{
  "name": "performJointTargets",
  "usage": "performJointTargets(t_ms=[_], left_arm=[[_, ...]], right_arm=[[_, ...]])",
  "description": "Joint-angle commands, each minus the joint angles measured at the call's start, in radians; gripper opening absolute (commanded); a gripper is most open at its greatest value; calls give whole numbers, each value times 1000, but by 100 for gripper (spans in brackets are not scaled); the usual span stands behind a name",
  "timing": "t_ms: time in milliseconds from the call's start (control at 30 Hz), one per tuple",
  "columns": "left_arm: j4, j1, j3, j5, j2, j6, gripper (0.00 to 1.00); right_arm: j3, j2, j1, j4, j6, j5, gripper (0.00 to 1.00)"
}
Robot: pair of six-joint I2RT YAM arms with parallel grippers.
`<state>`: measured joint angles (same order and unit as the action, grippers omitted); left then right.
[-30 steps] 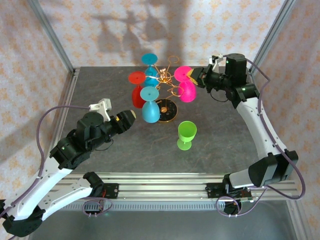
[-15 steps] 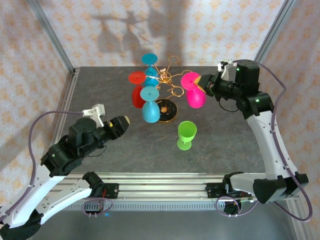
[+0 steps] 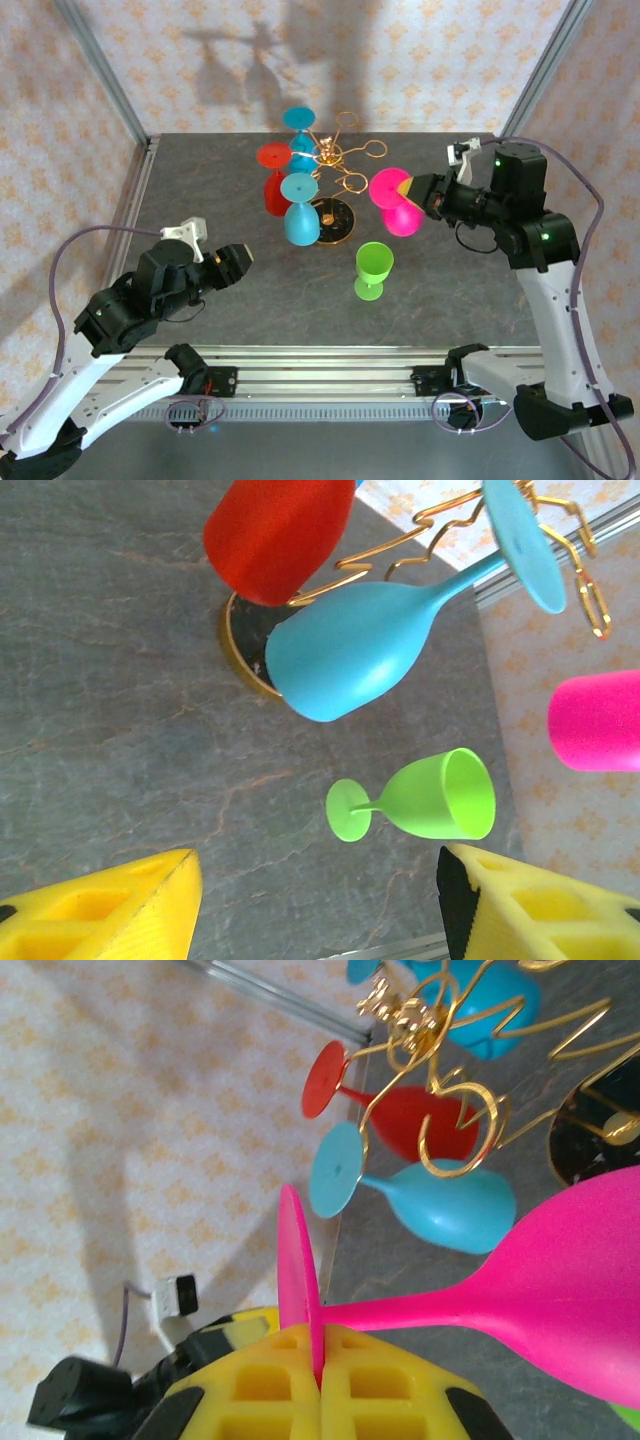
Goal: Take the wine glass off the wine glass rack
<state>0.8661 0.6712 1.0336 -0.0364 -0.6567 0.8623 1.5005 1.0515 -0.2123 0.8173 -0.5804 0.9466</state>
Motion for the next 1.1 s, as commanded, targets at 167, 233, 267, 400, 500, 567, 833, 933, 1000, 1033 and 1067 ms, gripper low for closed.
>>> performJointTargets(t_ms=[167, 233, 267, 400, 500, 567, 833, 933, 1000, 1033, 1067], left_arm=[[83, -10, 4, 36, 17, 21, 64], [74, -9, -19, 30, 30, 37, 64], [73, -10, -30, 28, 36, 45, 64], [87, -10, -52, 25, 52, 68, 63], [111, -11, -62, 31, 72, 84, 62], [124, -10, -76, 35, 97, 101, 62], [225, -10, -108, 50, 210, 163, 60], [258, -10, -107, 49, 236, 174, 60], [281, -11, -103, 49, 246, 182, 60], [292, -10, -103, 47, 250, 185, 60], [297, -10, -103, 43, 254, 187, 60]], right_arm=[[54, -56, -66, 4, -31, 134, 0], [86, -56, -114, 43, -6, 105, 0], [92, -56, -142, 46, -4, 94, 0], [71, -65, -254, 24, -13, 40, 0], [16, -72, -340, -39, -36, 7, 0], [-15, -69, -401, -75, -42, -25, 0], [-52, 18, -745, -128, 86, -261, 0], [-59, 77, -850, -158, 128, -339, 0], [-59, 124, -908, -165, 157, -389, 0], [-63, 148, -933, -176, 172, -409, 0], [-66, 172, -955, -180, 186, -425, 0]])
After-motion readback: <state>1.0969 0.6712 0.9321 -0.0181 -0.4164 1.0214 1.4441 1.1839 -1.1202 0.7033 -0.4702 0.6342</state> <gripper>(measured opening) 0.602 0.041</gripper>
